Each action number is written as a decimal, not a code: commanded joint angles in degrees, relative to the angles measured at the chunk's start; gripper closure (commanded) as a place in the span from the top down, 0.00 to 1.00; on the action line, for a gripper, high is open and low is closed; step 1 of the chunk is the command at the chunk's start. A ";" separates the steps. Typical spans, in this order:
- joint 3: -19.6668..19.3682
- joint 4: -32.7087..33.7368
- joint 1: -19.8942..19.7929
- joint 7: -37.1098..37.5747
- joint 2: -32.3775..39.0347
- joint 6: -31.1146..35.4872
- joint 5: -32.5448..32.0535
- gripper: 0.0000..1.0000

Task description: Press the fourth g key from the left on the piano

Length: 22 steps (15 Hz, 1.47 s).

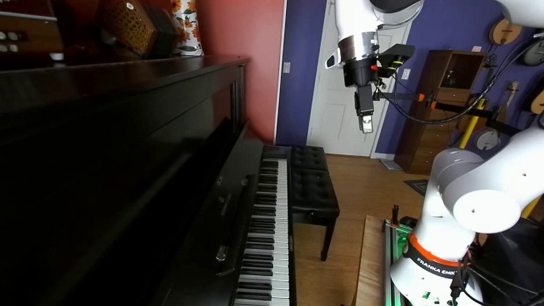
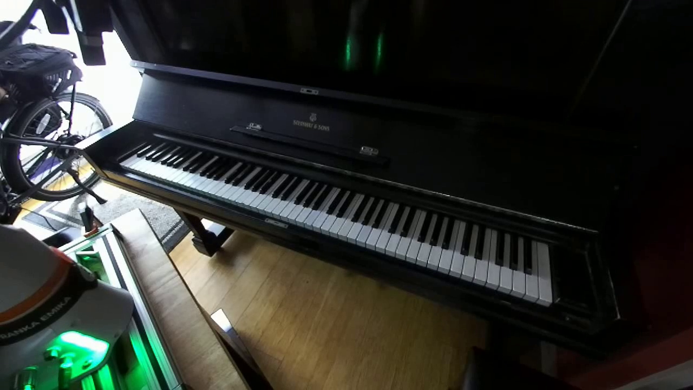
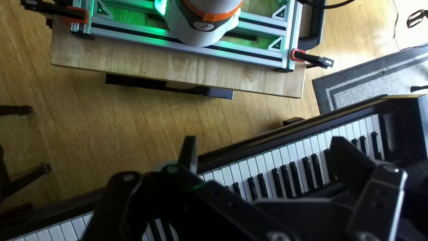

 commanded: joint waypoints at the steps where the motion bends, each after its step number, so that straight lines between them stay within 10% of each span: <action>1: 2.44 -3.06 3.13 -3.85 2.50 7.49 2.65 1.00; 8: 4.07 -11.94 10.33 -15.68 8.67 32.79 10.02 1.00; 17: 4.43 -11.68 10.11 -16.22 10.03 33.30 9.40 1.00; 22: 5.29 -16.68 7.34 -15.12 15.13 48.62 1.83 1.00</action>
